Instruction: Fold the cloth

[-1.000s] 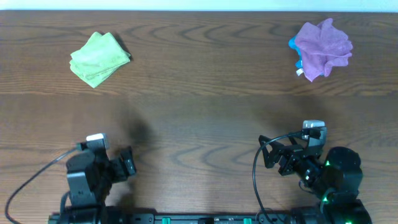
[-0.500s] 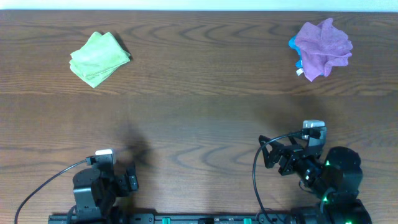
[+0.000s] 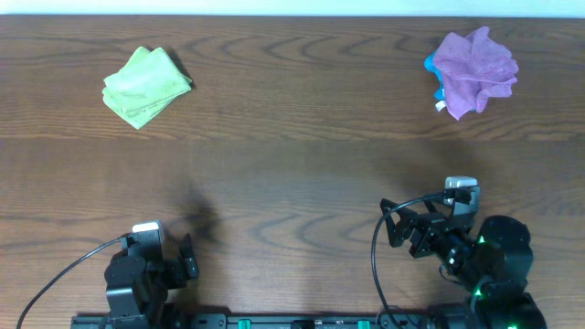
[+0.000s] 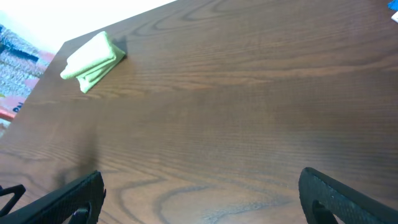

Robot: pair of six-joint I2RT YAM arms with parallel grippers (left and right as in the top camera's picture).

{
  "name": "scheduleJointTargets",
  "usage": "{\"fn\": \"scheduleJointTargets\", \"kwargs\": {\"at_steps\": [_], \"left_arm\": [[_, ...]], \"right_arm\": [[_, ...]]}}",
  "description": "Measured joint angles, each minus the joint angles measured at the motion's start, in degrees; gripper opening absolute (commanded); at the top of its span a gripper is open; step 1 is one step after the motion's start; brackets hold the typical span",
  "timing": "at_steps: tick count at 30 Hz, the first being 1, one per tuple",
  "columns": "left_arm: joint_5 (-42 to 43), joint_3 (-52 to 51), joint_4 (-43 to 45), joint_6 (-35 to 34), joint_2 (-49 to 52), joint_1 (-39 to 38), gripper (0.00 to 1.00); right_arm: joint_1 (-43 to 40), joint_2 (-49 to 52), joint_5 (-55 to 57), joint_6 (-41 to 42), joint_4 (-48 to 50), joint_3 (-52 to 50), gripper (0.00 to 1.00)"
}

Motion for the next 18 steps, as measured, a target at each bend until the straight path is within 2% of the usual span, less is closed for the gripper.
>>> {"fn": "scheduleJointTargets", "kwargs": {"at_steps": [18], "left_arm": [[-0.63,0.0,0.0,0.0,0.0,0.0,0.96]], "right_arm": [[0.0,0.0,0.11,-0.04,-0.22,0.0,0.99]]}}
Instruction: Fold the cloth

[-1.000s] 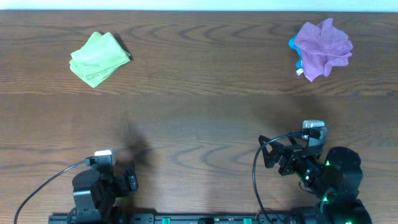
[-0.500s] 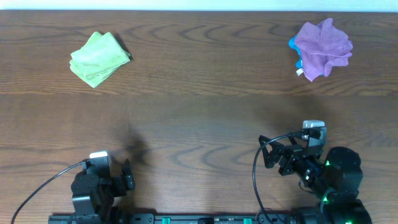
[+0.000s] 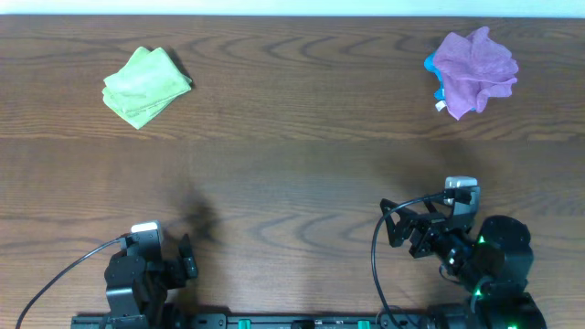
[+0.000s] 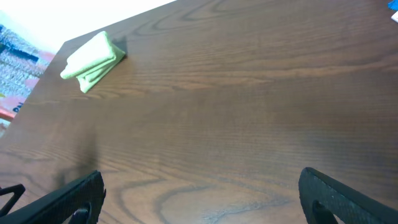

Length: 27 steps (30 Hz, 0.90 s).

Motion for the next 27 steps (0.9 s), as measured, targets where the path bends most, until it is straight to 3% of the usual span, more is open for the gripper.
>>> {"fn": "scheduleJointTargets", "kwargs": {"at_steps": [8,18,27], "left_arm": [[-0.02,0.0,0.0,0.0,0.0,0.0,0.95],[-0.02,0.0,0.0,0.0,-0.04,0.0,0.95],[-0.04,0.0,-0.02,0.0,-0.07,0.0,0.95]], "right_arm": [[0.0,-2.14,6.8,-3.98,-3.74,-1.49,0.99],[0.0,-16.28,11.69,-17.07,-3.76,-14.14,0.99],[-0.26,-23.06,12.39,-20.0,-3.93,-20.87,0.99]]}}
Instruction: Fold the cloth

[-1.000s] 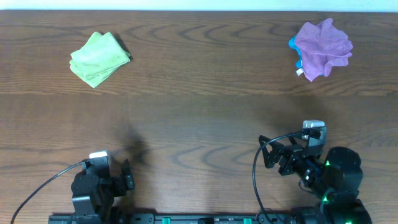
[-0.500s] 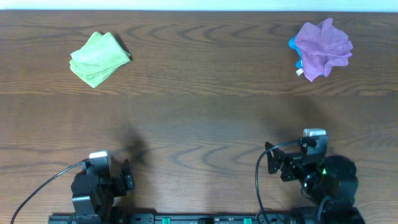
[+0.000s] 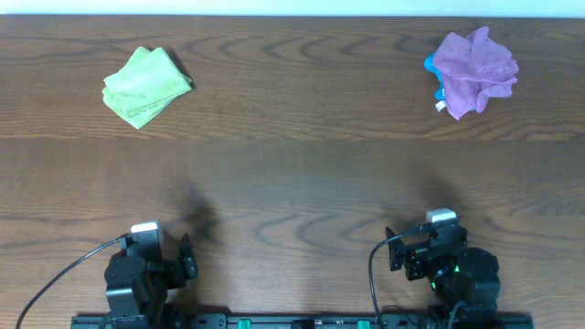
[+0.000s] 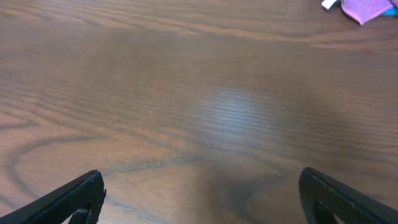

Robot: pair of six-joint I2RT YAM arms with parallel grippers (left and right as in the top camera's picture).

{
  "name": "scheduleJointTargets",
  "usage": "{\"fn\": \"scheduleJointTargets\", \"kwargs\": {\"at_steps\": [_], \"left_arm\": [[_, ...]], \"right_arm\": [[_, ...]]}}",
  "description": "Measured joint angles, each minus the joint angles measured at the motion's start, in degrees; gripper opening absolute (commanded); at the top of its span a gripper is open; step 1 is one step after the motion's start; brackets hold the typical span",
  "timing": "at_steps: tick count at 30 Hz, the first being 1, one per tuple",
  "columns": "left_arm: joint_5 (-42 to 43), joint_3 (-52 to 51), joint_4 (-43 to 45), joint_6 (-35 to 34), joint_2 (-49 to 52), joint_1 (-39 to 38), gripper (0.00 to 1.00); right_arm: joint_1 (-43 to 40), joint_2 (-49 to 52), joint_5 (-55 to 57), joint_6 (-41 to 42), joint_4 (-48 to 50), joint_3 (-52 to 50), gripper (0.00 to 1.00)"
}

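Observation:
A purple cloth point(image 3: 473, 68) lies crumpled at the far right of the table, with a bit of blue showing at its left edge. Its corner and a white tag show at the top right of the right wrist view point(image 4: 367, 7). A green cloth point(image 3: 144, 85) lies folded at the far left. My right gripper point(image 4: 200, 182) is open over bare wood near the front edge, holding nothing. In the overhead view it is low at the right point(image 3: 413, 252). My left gripper point(image 3: 186, 258) rests at the front left, and how its jaws stand is unclear.
The brown wooden table point(image 3: 292, 183) fills the view. Black cables loop from both arm bases along the front edge point(image 3: 375, 274). The two cloths sit far apart along the back edge.
My right arm has drawn back toward the front edge and turned. Its camera then looked toward the green cloth and now catches the purple cloth's corner. The left arm and both cloths have not moved.
At both earlier moments my arms rested near the front edge, the right gripper open and aimed toward the green cloth, and nothing changed between them. By now the right arm sits lower and faces the far right. The cloths lie as they were.

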Motion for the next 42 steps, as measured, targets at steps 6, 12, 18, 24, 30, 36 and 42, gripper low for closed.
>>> {"fn": "scheduleJointTargets", "kwargs": {"at_steps": [6,12,18,24,30,36,42], "left_arm": [[0.0,0.0,0.0,0.0,0.0,0.0,0.96],[0.0,0.0,0.0,0.0,0.0,0.0,0.96],[0.0,0.0,0.0,0.0,0.0,0.0,0.95],[0.0,0.0,0.0,0.0,0.0,0.0,0.95],[0.0,0.0,0.0,0.0,0.0,0.0,0.95],[0.0,0.0,0.0,0.0,0.0,0.0,0.95],[0.0,0.0,0.0,0.0,0.0,0.0,0.95]], "right_arm": [[-2.34,-0.98,1.75,-0.09,-0.46,0.0,0.99],[-3.5,-0.98,2.75,-0.24,-1.01,0.0,0.99],[-3.5,-0.98,2.95,-0.26,-1.01,0.0,0.99],[-3.5,-0.98,3.08,-0.26,-1.01,0.0,0.99],[-3.5,-0.98,3.08,-0.26,-1.01,0.0,0.99],[-3.5,-0.98,3.08,-0.28,-1.01,0.0,0.99],[-3.5,-0.98,3.08,-0.46,-1.01,0.0,0.99]]}}
